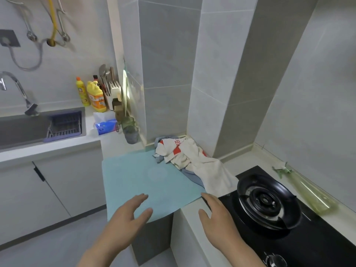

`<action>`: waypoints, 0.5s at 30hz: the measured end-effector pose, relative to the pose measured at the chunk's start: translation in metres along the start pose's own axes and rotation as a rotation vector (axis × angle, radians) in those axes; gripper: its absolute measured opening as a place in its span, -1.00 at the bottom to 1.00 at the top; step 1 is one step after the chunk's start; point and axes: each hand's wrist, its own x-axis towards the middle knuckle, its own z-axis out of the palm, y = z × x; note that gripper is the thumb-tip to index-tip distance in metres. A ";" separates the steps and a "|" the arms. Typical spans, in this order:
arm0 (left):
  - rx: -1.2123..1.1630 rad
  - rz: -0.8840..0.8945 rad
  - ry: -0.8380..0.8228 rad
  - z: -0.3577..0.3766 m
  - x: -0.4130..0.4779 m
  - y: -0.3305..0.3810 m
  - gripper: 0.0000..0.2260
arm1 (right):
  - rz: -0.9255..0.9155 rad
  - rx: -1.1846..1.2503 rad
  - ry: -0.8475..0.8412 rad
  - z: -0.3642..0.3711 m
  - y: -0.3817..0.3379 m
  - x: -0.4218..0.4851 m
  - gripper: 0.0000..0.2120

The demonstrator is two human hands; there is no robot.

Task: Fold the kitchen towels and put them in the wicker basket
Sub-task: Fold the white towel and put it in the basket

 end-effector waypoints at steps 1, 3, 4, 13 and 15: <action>-0.006 0.000 -0.006 -0.003 0.009 -0.002 -0.67 | 0.000 0.004 -0.001 0.002 -0.004 0.009 -0.52; -0.019 0.005 -0.027 -0.011 0.030 -0.006 -0.68 | 0.005 0.010 0.000 0.007 -0.009 0.029 -0.52; -0.027 0.008 -0.037 -0.015 0.042 -0.009 -0.68 | 0.012 0.014 0.006 0.009 -0.011 0.040 -0.53; -0.061 0.098 -0.190 -0.068 0.197 -0.043 -0.23 | 0.122 0.020 0.157 0.056 -0.047 0.156 -0.57; -0.020 0.128 -0.230 -0.080 0.234 -0.057 -0.28 | 0.189 0.017 0.192 0.077 -0.056 0.185 -0.53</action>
